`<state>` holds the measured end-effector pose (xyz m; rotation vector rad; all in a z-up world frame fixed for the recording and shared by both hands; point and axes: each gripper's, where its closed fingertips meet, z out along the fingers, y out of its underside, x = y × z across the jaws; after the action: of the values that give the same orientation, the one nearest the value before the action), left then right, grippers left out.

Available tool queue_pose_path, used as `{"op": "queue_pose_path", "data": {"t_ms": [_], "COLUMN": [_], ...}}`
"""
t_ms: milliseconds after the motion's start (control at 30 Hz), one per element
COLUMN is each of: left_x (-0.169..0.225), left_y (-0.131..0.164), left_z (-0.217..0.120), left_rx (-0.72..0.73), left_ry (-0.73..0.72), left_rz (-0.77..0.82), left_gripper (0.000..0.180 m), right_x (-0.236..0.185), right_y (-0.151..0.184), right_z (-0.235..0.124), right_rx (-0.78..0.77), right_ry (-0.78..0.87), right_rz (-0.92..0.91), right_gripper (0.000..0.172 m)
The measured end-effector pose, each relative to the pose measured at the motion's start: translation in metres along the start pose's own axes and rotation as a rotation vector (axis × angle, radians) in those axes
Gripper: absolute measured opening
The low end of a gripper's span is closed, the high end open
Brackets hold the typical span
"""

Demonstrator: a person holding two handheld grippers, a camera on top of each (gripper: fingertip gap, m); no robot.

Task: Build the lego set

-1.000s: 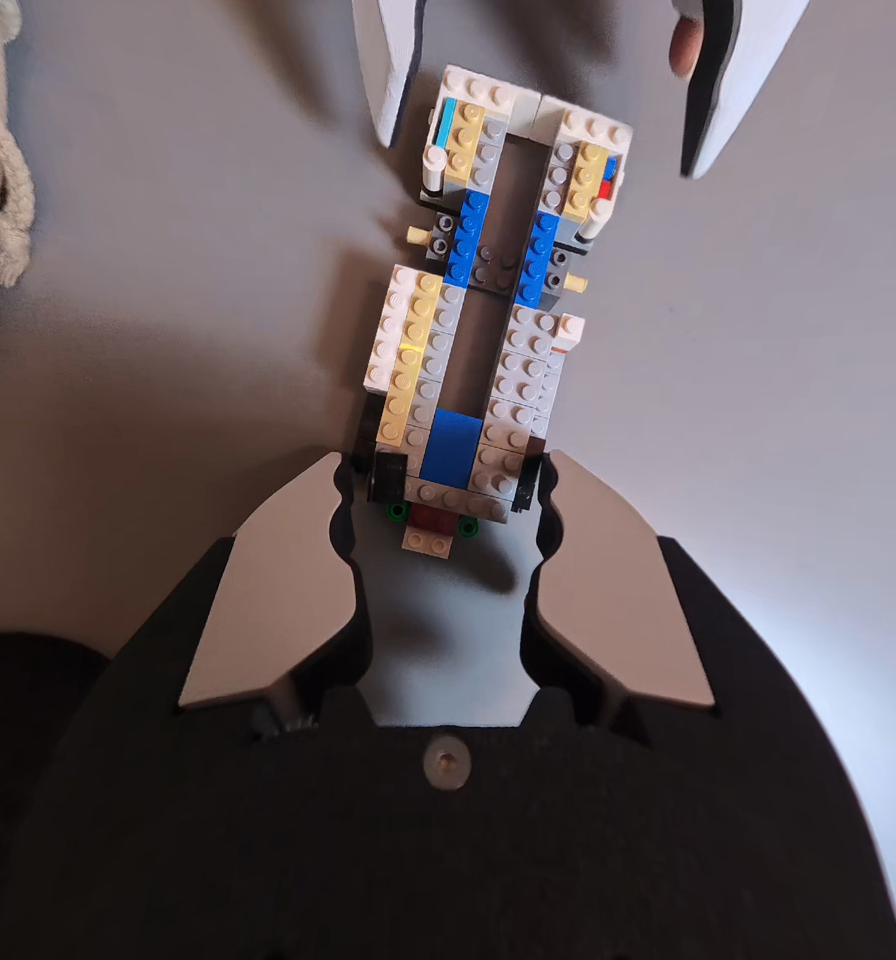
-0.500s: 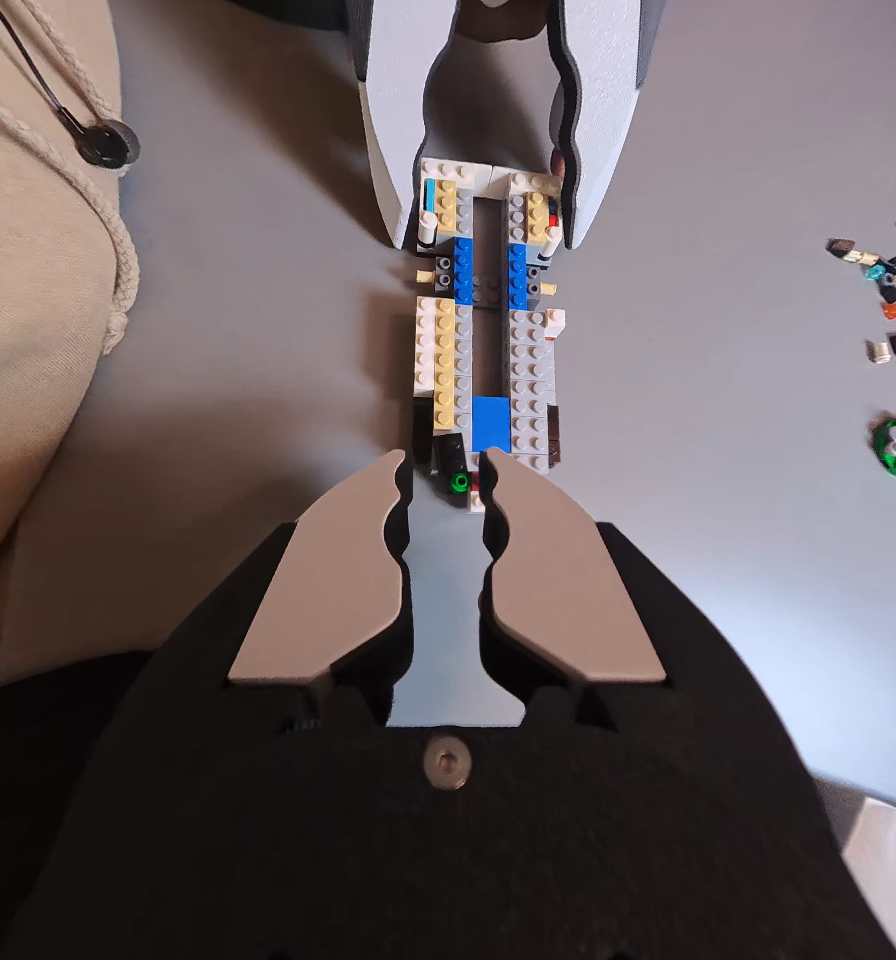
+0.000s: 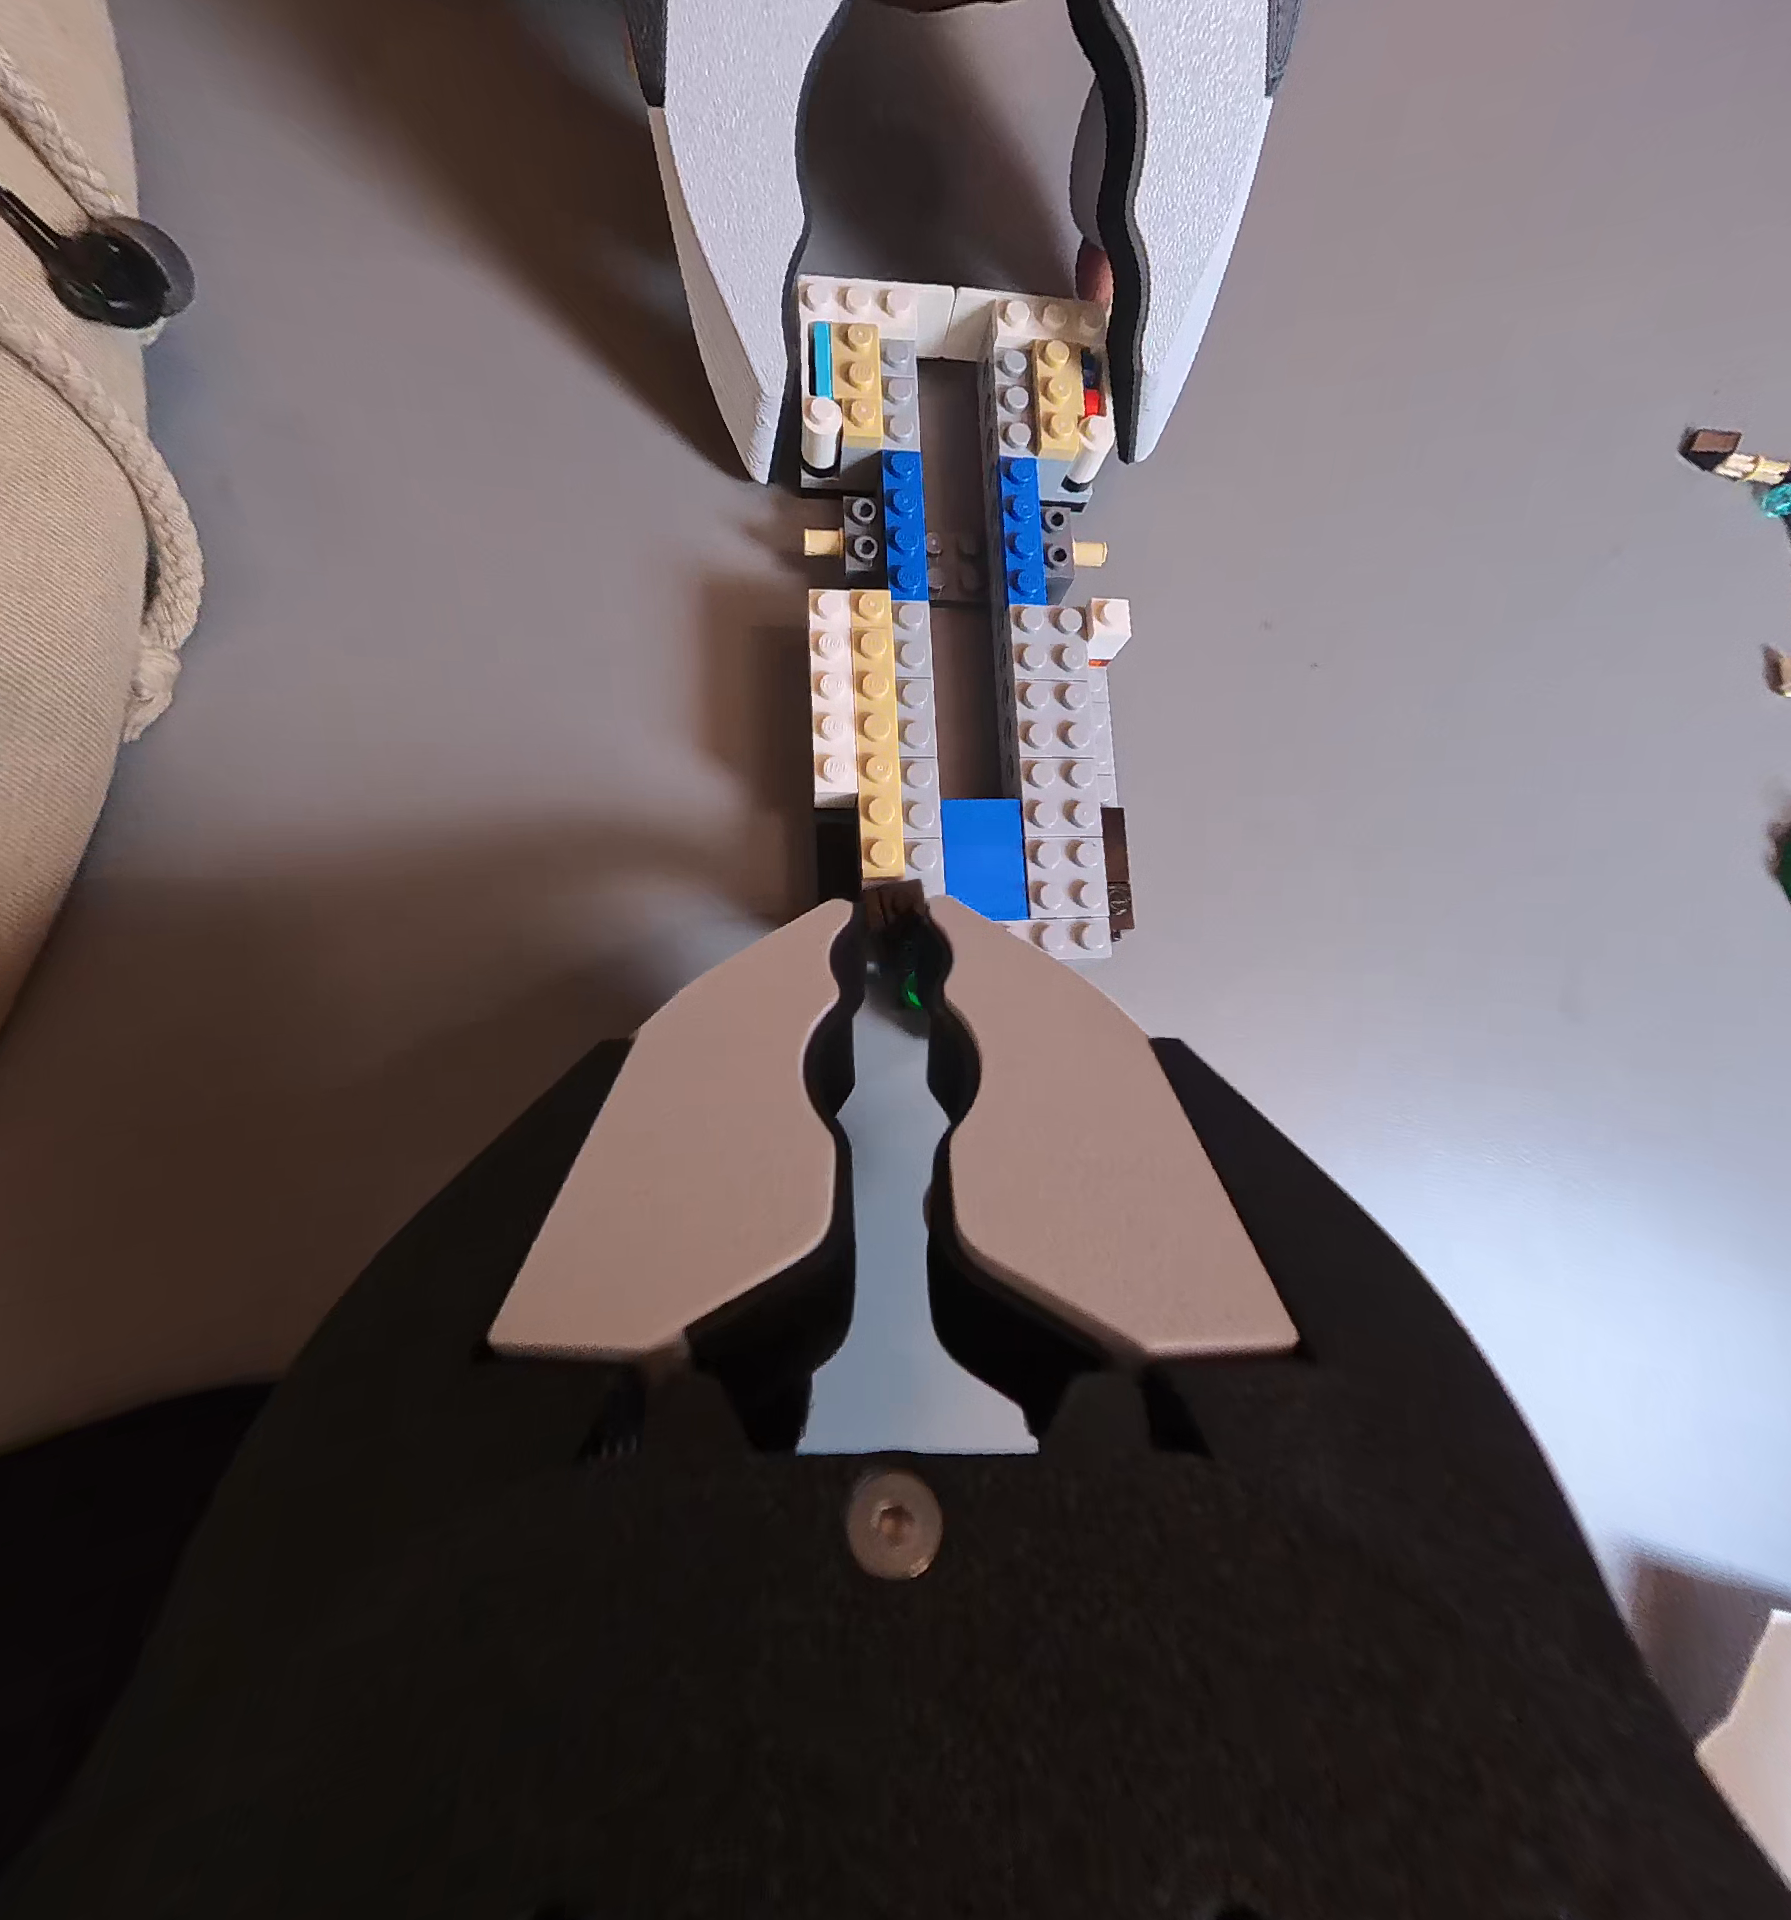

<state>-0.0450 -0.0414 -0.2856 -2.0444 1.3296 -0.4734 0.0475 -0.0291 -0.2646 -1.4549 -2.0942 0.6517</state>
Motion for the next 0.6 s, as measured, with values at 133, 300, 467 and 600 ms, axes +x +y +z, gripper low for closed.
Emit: {"op": "queue_pose_path", "data": {"t_ms": [133, 300, 467, 600], "left_x": [0.0002, 0.0003, 0.0004, 0.0005], "left_y": [0.0002, 0.0003, 0.0007, 0.0008], "left_z": [-0.0001, -0.0003, -0.0007, -0.0009], "left_rx": [-0.004, -0.002, 0.0, 0.0], "left_ry": [-0.006, -0.007, -0.006, -0.006], "left_rz": [-0.007, -0.009, -0.009, -0.009], "left_gripper": [0.077, 0.077, 0.077, 0.077], "right_x": [-0.0006, -0.0021, -0.0014, 0.0028], "right_y": [-0.0004, -0.0016, -0.0039, -0.0038], "right_z": [0.0002, -0.0001, -0.0022, -0.0014], "right_rx": [-0.015, -0.023, -0.022, -0.027], "right_ry": [0.005, -0.007, -0.021, -0.013], "right_rz": [0.005, 0.014, 0.024, 0.033], "right_gripper": [0.004, 0.006, 0.011, 0.012]}}
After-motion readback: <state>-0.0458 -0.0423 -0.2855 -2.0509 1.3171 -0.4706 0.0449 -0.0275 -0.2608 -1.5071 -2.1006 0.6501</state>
